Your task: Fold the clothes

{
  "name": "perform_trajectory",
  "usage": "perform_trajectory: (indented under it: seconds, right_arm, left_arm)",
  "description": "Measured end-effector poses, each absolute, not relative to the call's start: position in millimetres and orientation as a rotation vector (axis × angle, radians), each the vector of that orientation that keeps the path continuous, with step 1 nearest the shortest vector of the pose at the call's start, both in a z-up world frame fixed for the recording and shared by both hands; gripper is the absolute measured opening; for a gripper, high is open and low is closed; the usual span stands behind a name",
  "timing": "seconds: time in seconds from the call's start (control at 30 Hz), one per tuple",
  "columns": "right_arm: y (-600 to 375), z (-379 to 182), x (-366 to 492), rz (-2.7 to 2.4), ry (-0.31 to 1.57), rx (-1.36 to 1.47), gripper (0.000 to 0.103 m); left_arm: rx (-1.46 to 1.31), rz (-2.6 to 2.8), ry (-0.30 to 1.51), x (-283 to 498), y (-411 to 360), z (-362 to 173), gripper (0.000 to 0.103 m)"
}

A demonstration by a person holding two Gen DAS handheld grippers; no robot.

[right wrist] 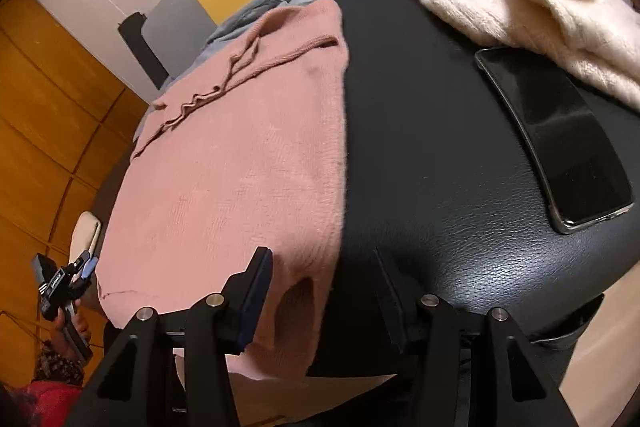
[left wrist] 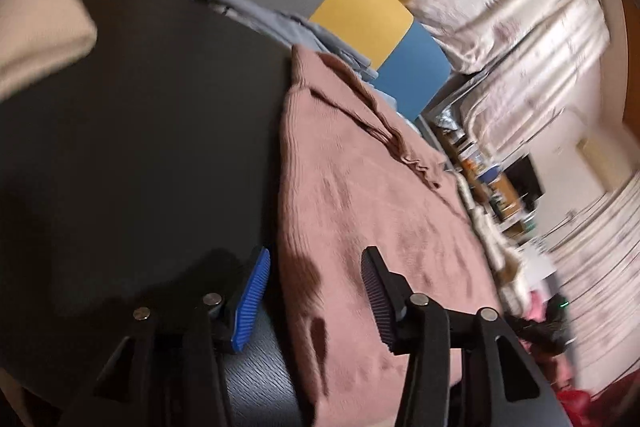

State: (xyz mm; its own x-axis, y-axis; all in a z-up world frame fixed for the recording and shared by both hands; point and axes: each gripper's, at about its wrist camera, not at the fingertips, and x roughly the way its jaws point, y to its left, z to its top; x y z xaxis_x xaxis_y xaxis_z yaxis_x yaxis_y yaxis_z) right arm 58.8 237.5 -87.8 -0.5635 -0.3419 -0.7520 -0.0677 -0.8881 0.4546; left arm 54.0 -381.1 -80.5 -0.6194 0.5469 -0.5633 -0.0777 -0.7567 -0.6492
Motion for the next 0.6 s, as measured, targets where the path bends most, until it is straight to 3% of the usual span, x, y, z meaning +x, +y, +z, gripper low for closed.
perform_trajectory:
  seconds: [0.3,0.5,0.6]
  right_arm:
    - [215,-90,63,-2.485,-0.623,1.317,0.053]
    - [221,-100,64,-2.407,-0.792,1.247,0.053]
    - [226,-104,63,-2.377,-0.885,1.23,0.051]
  left_arm:
    - [-1.142,2.339,-0.804,72,-353,-88,0.054]
    - [-1.148,2.334,-0.753,73,-338,-87,0.053]
    - [-1.226,2.369,-0.654,63,-327,-81,0.045]
